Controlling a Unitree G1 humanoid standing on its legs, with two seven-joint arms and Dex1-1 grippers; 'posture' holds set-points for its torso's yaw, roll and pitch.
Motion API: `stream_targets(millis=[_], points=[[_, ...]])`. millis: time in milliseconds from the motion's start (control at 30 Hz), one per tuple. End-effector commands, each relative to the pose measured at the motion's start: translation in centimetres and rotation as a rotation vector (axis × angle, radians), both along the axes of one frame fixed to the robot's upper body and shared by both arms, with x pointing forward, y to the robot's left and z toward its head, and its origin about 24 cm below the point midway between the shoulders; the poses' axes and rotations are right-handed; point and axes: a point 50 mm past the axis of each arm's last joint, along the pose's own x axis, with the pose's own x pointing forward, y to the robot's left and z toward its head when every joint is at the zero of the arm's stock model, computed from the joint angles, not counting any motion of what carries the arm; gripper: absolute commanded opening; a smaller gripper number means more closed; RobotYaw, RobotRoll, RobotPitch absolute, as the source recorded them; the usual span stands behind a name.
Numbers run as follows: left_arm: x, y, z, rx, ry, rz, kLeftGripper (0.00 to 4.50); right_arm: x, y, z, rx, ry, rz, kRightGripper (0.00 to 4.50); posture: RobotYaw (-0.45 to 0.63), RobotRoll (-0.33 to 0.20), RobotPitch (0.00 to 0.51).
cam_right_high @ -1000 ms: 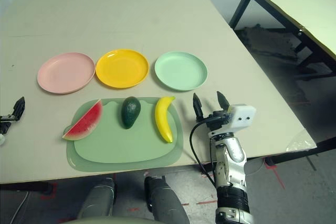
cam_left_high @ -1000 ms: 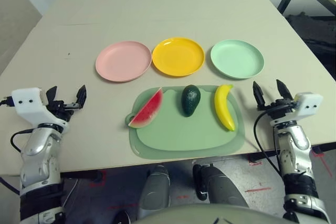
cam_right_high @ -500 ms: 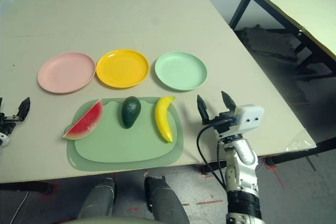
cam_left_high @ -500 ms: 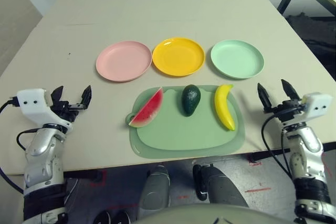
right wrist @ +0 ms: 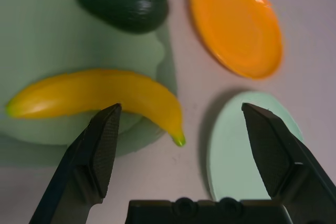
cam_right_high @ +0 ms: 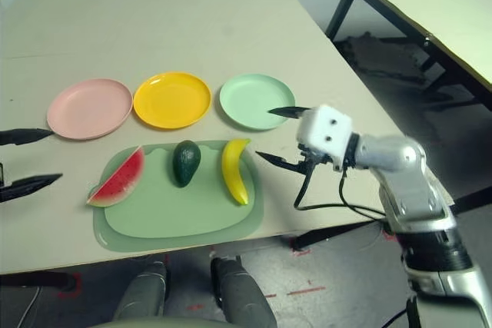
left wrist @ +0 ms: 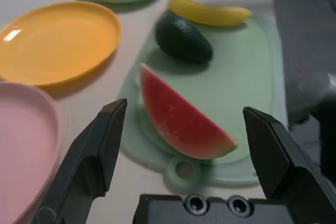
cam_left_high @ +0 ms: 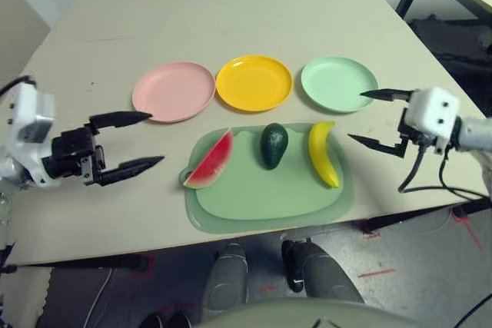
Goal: Place the fruits into color-matched plates.
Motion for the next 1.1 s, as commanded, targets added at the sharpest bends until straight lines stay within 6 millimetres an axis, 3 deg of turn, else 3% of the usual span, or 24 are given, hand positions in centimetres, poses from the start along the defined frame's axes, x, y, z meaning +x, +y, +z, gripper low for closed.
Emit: stream_targets(millis=[33, 267, 467, 733, 1100], points=[[0.1, -1.2, 0.2, 0.050, 0.020, -0.064, 4.50, 0.7, 1.4, -0.4, -0.136, 0.035, 0.138, 4.47, 0.05, 0.000, 0.154], [0.5, -1.7, -1.1, 0.031, 0.021, -0.027, 4.50, 2.0, 3.2, -3.0, -0.346, 0.089, 0.281, 4.47, 0.05, 0.000, 0.155], [0.5, -1.9, -1.2, 0.017, -0.015, -0.009, 4.50, 2.9, 4.0, -4.4, -0.415, 0.085, 0.299, 4.47, 0.07, 0.000, 0.156], [0.5, -2.0, -1.2, 0.026, -0.028, -0.011, 4.50, 4.3, 4.8, -5.0, -0.423, 0.047, 0.264, 4.47, 0.07, 0.000, 0.156], [0.9, -2.0, -1.3, 0.046, -0.045, -0.020, 4.50, 3.5, 5.6, -6.3, -0.427, 0.115, 0.292, 4.47, 0.07, 0.000, 0.158]])
